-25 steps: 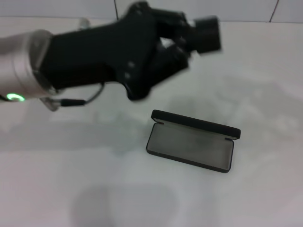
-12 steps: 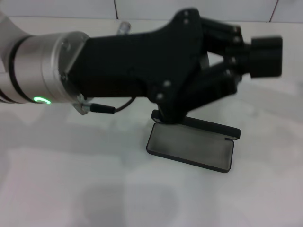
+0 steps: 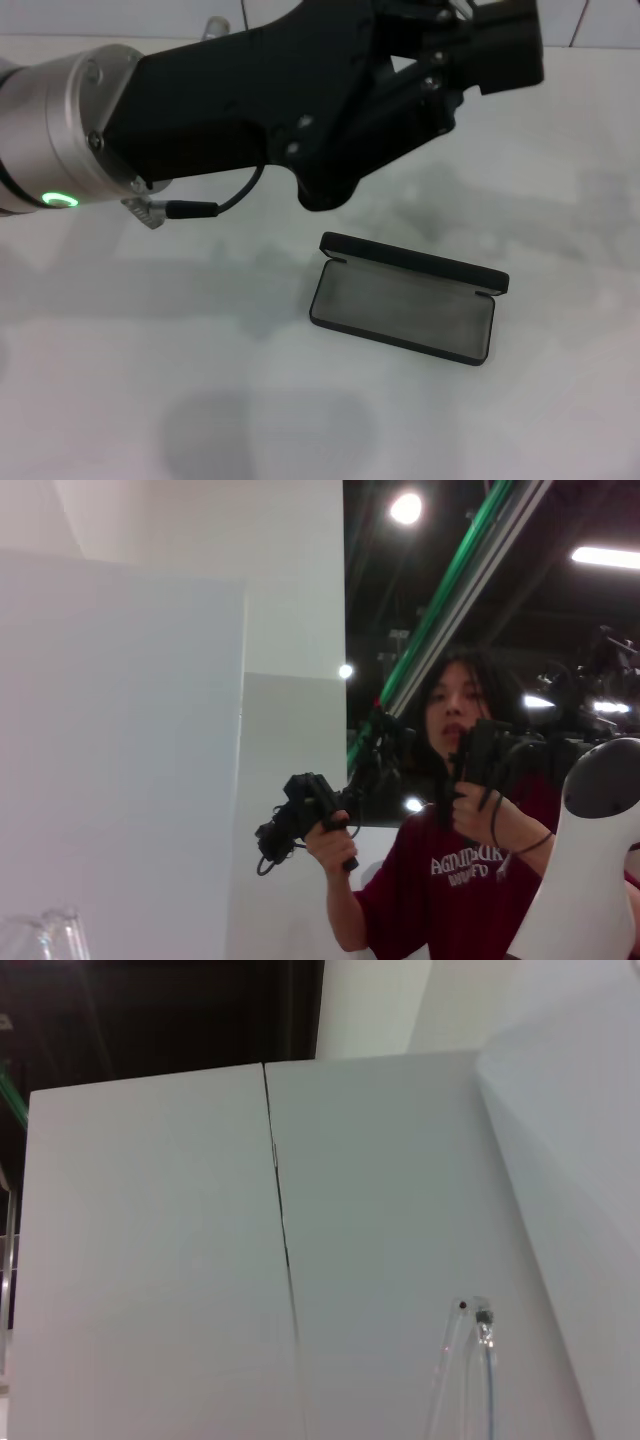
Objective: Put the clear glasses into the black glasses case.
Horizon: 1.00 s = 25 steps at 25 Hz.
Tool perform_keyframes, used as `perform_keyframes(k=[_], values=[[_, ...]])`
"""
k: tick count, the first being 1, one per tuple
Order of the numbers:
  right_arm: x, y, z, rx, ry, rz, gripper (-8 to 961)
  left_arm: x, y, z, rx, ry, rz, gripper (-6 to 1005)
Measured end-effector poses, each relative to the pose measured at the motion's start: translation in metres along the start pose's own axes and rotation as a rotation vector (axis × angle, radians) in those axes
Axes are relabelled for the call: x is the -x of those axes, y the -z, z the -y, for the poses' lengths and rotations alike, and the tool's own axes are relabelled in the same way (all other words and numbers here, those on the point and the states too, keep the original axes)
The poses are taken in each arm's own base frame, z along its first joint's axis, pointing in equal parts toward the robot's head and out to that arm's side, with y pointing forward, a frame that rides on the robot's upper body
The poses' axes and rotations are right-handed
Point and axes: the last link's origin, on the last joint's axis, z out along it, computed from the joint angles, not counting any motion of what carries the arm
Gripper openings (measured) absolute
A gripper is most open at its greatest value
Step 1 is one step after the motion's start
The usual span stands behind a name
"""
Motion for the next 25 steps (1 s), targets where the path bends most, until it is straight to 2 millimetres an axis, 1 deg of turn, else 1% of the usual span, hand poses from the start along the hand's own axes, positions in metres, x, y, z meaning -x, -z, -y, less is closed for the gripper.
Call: perform_keyframes(k=[4,10,16,19,25], values=[[-0.005,-0.004,-0.002,0.021,-0.019,-0.023,53,0.001,0.003,0.002,-0.019,-0.001,-0.015,56],[-0.013,-0.009,-0.003,0.041,-0.043,-0.06,53,0.001,0.017,0.009,-0.089,-0.012,-0.047,55],[-0.019,-0.013,-0.005,0.06,-0.062,-0.098,53,0.003,0.024,0.012,-0.122,-0.012,-0.063,55],[-0.02,-0.014,-0.005,0.064,-0.062,-0.1,53,0.004,0.025,0.012,-0.127,-0.011,-0.064,55],[-0.014,-0.007,-0.005,0.035,-0.049,-0.059,53,0.005,0.028,0.01,-0.138,-0.007,-0.065,55]])
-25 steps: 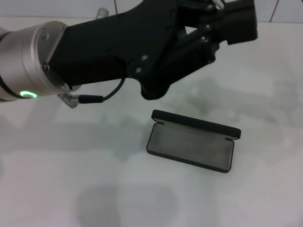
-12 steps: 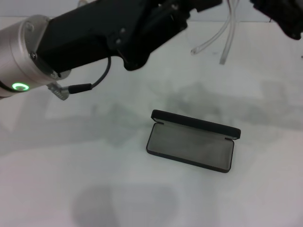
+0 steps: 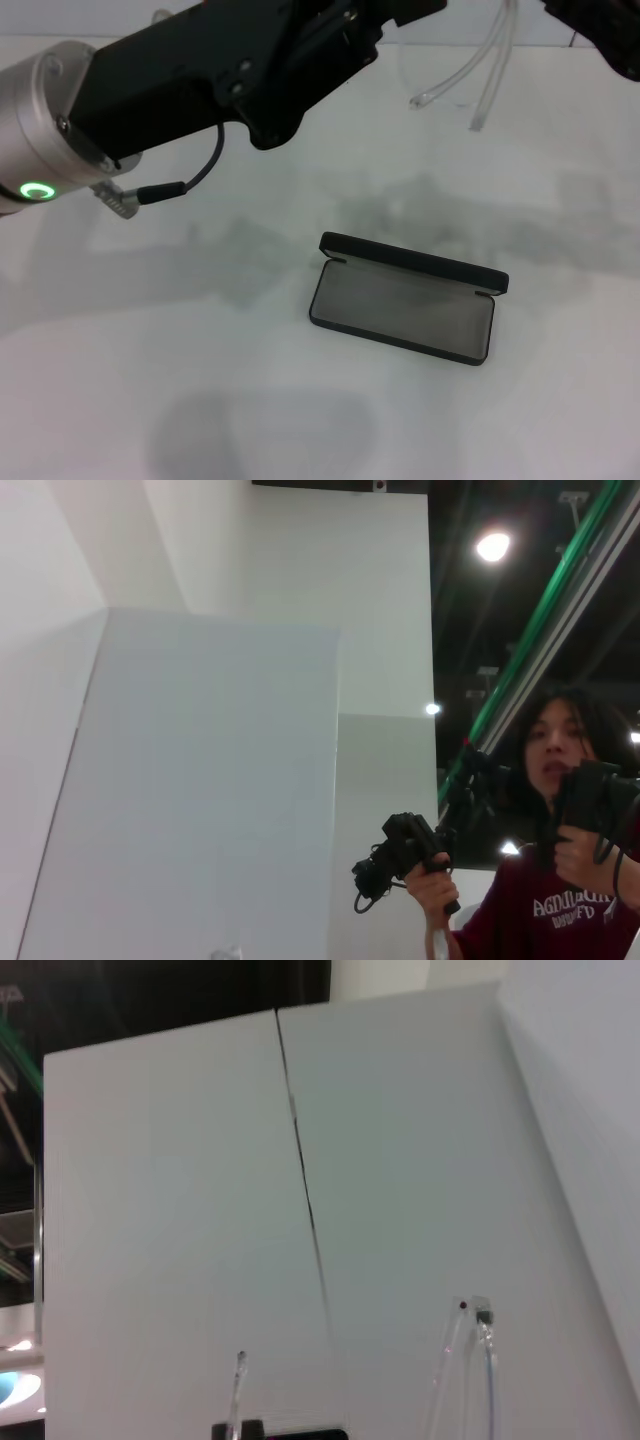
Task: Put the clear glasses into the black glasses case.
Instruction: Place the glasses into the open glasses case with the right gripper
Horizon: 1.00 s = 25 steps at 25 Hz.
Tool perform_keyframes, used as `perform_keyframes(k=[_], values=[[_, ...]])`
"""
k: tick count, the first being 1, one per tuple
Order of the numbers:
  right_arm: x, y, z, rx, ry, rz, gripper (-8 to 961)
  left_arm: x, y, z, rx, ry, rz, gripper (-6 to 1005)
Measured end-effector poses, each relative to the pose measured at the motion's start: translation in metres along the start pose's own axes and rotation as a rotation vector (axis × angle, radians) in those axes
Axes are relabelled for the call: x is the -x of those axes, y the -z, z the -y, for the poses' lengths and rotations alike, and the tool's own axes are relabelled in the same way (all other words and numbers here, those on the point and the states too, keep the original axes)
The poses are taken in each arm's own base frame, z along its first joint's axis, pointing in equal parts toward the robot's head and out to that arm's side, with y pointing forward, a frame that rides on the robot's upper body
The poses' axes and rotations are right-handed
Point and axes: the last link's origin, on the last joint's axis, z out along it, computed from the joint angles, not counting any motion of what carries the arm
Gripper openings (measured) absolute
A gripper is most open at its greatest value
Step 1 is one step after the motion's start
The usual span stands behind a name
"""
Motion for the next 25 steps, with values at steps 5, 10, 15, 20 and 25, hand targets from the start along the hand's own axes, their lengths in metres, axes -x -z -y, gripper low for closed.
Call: perform_keyframes(k=[5,10,15,20,25], values=[[0.001,0.002,-0.001,-0.007,0.001,0.01,53,0.001,0.0,-0.001,0.004,0.004,0.001,55],[0.002,0.006,0.003,-0.047,0.005,0.026,53,0.005,-0.008,-0.003,0.042,0.026,0.015,55],[-0.001,0.001,0.006,-0.052,0.003,0.014,53,0.009,-0.027,-0.005,0.118,0.041,0.026,55],[-0.009,-0.012,0.008,-0.028,-0.018,-0.028,53,0.008,-0.032,0.0,0.108,0.023,0.023,55],[-0.018,-0.021,0.008,-0.007,-0.036,-0.08,53,0.007,-0.028,0.006,0.044,-0.012,0.012,55]])
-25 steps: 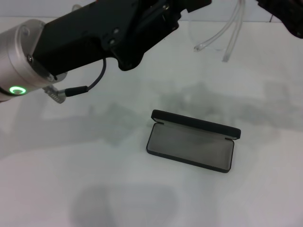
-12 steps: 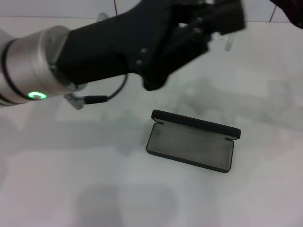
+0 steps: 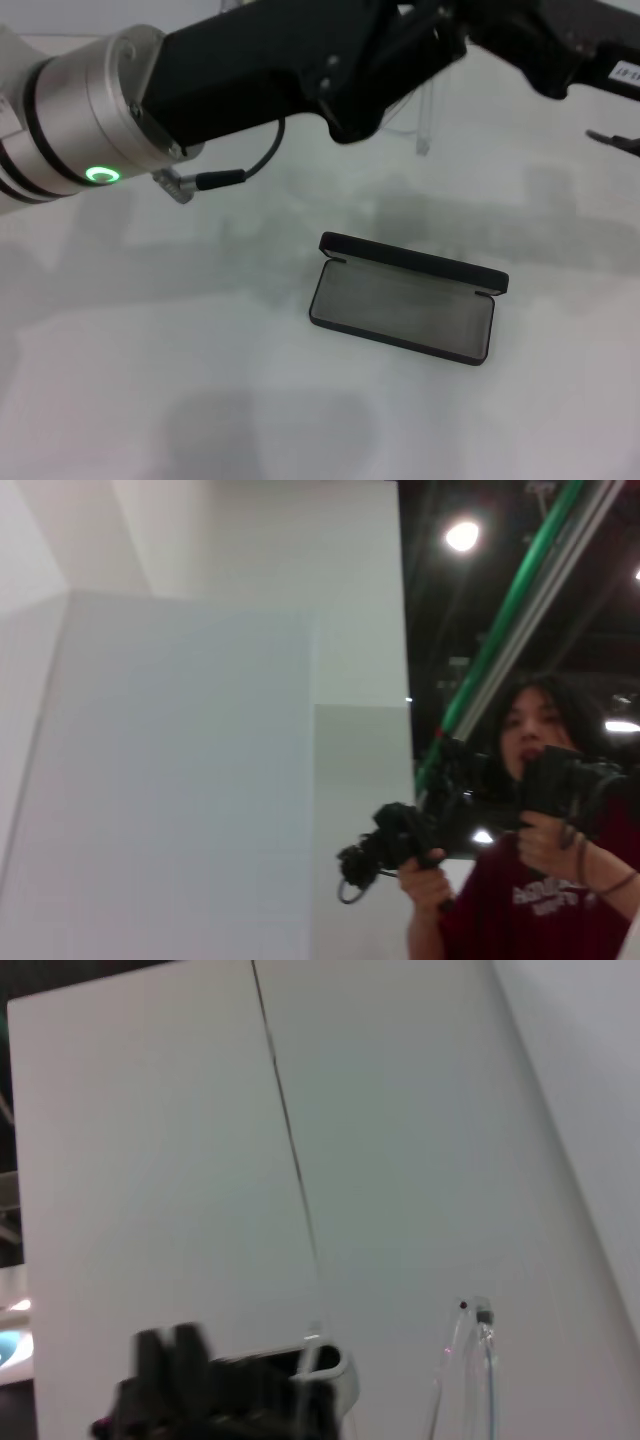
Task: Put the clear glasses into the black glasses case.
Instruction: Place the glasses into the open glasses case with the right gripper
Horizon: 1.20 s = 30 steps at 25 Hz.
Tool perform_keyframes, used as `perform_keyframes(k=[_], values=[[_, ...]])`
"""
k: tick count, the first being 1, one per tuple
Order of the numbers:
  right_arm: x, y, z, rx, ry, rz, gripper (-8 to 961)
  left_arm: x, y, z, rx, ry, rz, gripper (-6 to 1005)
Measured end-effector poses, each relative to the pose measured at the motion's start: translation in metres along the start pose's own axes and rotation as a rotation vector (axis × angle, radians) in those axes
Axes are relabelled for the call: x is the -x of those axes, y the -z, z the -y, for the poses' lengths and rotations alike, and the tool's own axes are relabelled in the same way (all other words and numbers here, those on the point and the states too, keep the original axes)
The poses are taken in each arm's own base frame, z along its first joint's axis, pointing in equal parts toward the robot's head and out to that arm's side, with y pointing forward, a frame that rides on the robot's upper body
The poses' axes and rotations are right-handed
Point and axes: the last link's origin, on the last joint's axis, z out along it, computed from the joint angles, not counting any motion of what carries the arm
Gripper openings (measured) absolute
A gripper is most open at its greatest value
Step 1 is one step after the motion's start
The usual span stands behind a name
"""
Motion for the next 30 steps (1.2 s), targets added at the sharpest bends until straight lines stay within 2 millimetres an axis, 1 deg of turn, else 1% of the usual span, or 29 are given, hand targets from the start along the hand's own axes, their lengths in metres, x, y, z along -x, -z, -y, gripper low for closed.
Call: perform_keyframes(k=[3,9,20,30], values=[[-0.001,-0.004,0.0,0.014,0.001,-0.012,53,0.0,0.004,0.002,-0.037,-0.008,-0.008,55],[-0.001,-0.005,0.0,0.015,0.0,-0.013,53,0.002,0.01,0.007,-0.092,-0.023,-0.008,55],[0.001,-0.007,0.001,0.019,0.007,-0.015,53,0.005,0.014,0.015,-0.135,-0.023,-0.002,55],[0.001,-0.007,0.001,0.022,0.007,-0.016,52,0.009,0.015,0.018,-0.151,-0.011,0.006,55]])
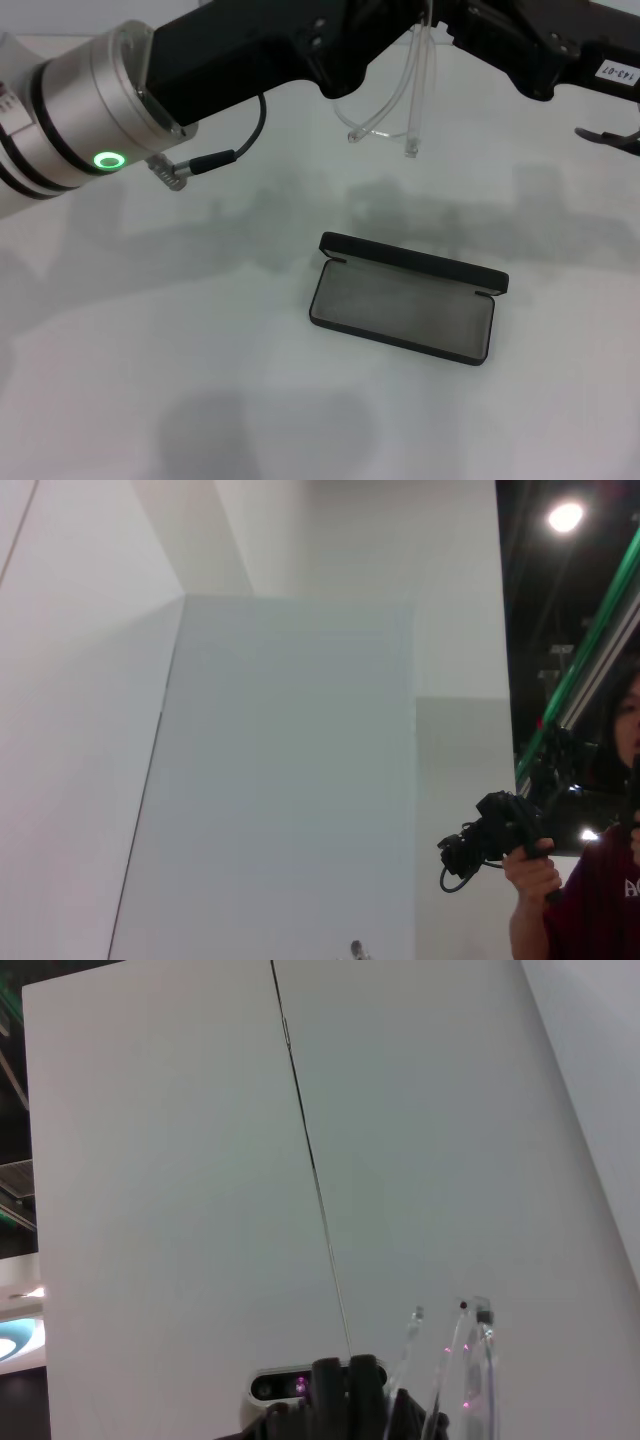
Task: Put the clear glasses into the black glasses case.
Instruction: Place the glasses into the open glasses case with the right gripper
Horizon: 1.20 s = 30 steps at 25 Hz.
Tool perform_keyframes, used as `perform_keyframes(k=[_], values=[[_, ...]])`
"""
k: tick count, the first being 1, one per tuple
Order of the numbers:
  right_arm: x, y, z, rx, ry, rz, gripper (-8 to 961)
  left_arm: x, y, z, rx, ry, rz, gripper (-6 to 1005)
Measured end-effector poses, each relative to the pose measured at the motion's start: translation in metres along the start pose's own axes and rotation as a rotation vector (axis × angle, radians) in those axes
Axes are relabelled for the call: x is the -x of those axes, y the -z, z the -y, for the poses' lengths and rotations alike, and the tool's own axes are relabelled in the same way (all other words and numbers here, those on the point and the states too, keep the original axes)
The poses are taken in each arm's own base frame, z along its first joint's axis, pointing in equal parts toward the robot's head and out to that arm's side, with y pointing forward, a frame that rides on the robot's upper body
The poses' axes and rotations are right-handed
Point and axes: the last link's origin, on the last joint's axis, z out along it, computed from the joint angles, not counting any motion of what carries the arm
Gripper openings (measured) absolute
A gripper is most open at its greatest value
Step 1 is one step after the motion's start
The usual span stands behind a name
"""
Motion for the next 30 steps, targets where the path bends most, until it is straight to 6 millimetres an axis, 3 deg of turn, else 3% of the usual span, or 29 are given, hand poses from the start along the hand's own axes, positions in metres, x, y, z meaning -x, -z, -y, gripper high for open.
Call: perform_keyframes(k=[15,21,27,28,30], values=[[-0.001,0.002,-0.001,-0.003,-0.004,0.001,52,0.004,0.004,0.004,-0.021,0.018,0.0,57],[0.0,0.011,0.0,-0.038,0.012,0.016,52,-0.004,0.009,-0.007,0.049,0.008,-0.036,57],[0.013,0.03,-0.002,-0.086,0.068,0.014,52,-0.021,0.033,-0.025,0.136,0.006,-0.097,58],[0.017,0.032,-0.004,-0.081,0.077,-0.019,52,-0.027,0.056,-0.029,0.111,-0.002,-0.084,58],[0.022,0.033,-0.009,-0.073,0.071,-0.119,52,-0.029,0.064,-0.029,0.095,-0.007,-0.069,58]])
